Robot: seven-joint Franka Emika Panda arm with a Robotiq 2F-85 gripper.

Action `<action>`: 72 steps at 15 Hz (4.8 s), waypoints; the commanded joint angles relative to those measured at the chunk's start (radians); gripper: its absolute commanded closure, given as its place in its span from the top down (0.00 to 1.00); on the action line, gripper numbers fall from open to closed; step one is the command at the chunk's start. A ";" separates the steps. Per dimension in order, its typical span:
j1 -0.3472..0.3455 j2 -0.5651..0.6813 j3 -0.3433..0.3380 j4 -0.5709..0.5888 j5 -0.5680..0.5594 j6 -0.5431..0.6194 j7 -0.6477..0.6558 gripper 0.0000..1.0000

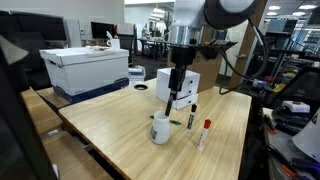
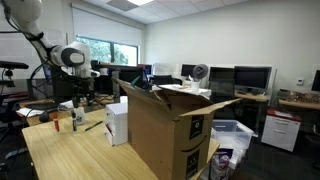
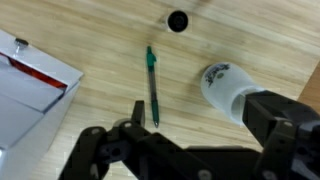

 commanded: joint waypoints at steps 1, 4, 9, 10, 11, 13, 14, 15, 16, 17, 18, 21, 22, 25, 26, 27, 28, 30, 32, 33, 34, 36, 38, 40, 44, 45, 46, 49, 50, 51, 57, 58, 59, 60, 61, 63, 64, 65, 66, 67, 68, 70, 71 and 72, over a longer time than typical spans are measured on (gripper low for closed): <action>-0.013 -0.083 -0.008 -0.192 0.021 0.160 0.083 1.00; -0.017 -0.105 -0.017 -0.269 0.016 0.197 0.123 1.00; -0.014 -0.126 -0.013 -0.319 -0.030 0.189 0.188 0.98; -0.011 -0.123 -0.009 -0.316 -0.036 0.190 0.197 1.00; -0.007 -0.116 -0.001 -0.310 -0.037 0.183 0.205 0.99; -0.003 -0.110 0.006 -0.304 -0.041 0.182 0.212 1.00; -0.001 -0.106 0.011 -0.301 -0.047 0.181 0.220 1.00; 0.000 -0.103 0.016 -0.298 -0.047 0.179 0.220 0.98; 0.001 -0.101 0.020 -0.297 -0.050 0.177 0.224 0.92; 0.002 -0.100 0.024 -0.296 -0.054 0.178 0.229 0.84; 0.003 -0.100 0.026 -0.296 -0.056 0.177 0.232 0.72; 0.007 -0.093 0.033 -0.291 -0.072 0.186 0.247 0.52; 0.009 -0.084 0.035 -0.282 -0.087 0.188 0.253 0.45; 0.011 -0.056 0.038 -0.249 -0.153 0.189 0.272 0.27; 0.013 -0.044 0.038 -0.234 -0.176 0.189 0.285 0.23; 0.016 -0.028 0.037 -0.215 -0.208 0.186 0.300 0.16; 0.019 -0.017 0.034 -0.201 -0.227 0.184 0.306 0.08; 0.022 0.005 0.026 -0.175 -0.249 0.172 0.315 0.07; 0.024 0.010 0.024 -0.156 -0.239 0.143 0.306 0.09; 0.024 0.006 0.022 -0.154 -0.239 0.136 0.308 0.09; 0.024 -0.001 0.020 -0.151 -0.241 0.123 0.307 0.09; 0.024 -0.018 0.018 -0.141 -0.239 0.083 0.295 0.09; 0.026 -0.043 0.023 -0.123 -0.235 0.019 0.281 0.09; 0.030 -0.077 0.031 -0.107 -0.235 -0.042 0.275 0.09; 0.046 -0.171 0.062 -0.096 -0.236 -0.081 0.265 0.09; 0.050 -0.196 0.073 -0.096 -0.242 -0.082 0.268 0.09; 0.053 -0.217 0.084 -0.096 -0.245 -0.082 0.270 0.09; 0.059 -0.284 0.117 -0.109 -0.248 -0.059 0.266 0.09; 0.061 -0.304 0.128 -0.116 -0.250 -0.047 0.268 0.09; 0.061 -0.320 0.138 -0.119 -0.248 -0.042 0.262 0.09; 0.065 -0.363 0.171 -0.142 -0.208 0.041 0.218 0.09; 0.067 -0.358 0.170 -0.146 -0.198 0.067 0.208 0.09; 0.068 -0.352 0.170 -0.151 -0.191 0.090 0.198 0.09; 0.067 -0.341 0.169 -0.155 -0.186 0.115 0.187 0.09; 0.065 -0.332 0.168 -0.159 -0.184 0.131 0.180 0.09; 0.062 -0.317 0.166 -0.166 -0.181 0.152 0.169 0.09; 0.063 -0.306 0.162 -0.168 -0.173 0.162 0.161 0.09; 0.064 -0.295 0.157 -0.171 -0.165 0.175 0.150 0.09; 0.064 -0.283 0.154 -0.172 -0.159 0.180 0.140 0.09; 0.063 -0.270 0.152 -0.174 -0.157 0.192 0.131 0.09; 0.062 -0.254 0.149 -0.171 -0.155 0.203 0.119 0.09; 0.061 -0.230 0.144 -0.166 -0.155 0.220 0.106 0.09; 0.062 -0.217 0.141 -0.163 -0.151 0.235 0.096 0.09; 0.059 -0.206 0.140 -0.163 -0.159 0.250 0.094 0.09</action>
